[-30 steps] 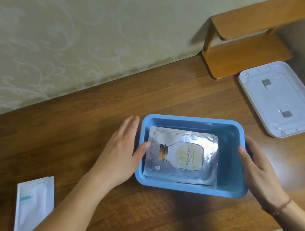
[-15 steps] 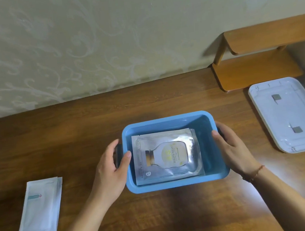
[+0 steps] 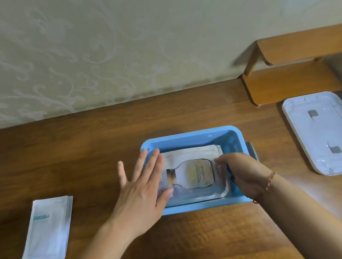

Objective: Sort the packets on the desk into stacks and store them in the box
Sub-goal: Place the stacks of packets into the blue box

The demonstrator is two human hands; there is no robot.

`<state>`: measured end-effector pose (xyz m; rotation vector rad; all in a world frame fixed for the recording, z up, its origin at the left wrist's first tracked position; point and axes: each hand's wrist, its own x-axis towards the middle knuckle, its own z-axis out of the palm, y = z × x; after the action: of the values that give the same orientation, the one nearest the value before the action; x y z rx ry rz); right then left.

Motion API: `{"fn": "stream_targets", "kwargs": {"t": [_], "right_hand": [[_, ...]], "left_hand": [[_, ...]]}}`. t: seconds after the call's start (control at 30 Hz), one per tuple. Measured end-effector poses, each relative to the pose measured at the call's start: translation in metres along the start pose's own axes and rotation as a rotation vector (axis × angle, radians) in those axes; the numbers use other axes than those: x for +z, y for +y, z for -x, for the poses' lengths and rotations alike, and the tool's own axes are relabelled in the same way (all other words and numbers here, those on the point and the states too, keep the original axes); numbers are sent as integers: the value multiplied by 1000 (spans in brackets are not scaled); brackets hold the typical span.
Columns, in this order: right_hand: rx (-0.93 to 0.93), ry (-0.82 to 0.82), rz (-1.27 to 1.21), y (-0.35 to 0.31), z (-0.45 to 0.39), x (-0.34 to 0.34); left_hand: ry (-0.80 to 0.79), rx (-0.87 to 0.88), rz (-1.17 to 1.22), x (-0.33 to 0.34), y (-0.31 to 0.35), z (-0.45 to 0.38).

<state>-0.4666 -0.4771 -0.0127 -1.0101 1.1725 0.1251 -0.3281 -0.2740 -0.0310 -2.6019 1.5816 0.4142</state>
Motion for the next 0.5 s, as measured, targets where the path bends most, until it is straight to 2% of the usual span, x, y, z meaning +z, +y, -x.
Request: {"fn": "stream_targets", "kwargs": {"t": [0.07, 0.23, 0.5], "right_hand": [[29, -3, 60, 2, -2, 2], [17, -85, 24, 3, 0, 1], [-130, -151, 140, 7, 2, -4]], "left_hand": [[-20, 8, 29, 0, 3, 0], [-39, 9, 24, 0, 5, -1], [-49, -14, -49, -2, 6, -3]]}}
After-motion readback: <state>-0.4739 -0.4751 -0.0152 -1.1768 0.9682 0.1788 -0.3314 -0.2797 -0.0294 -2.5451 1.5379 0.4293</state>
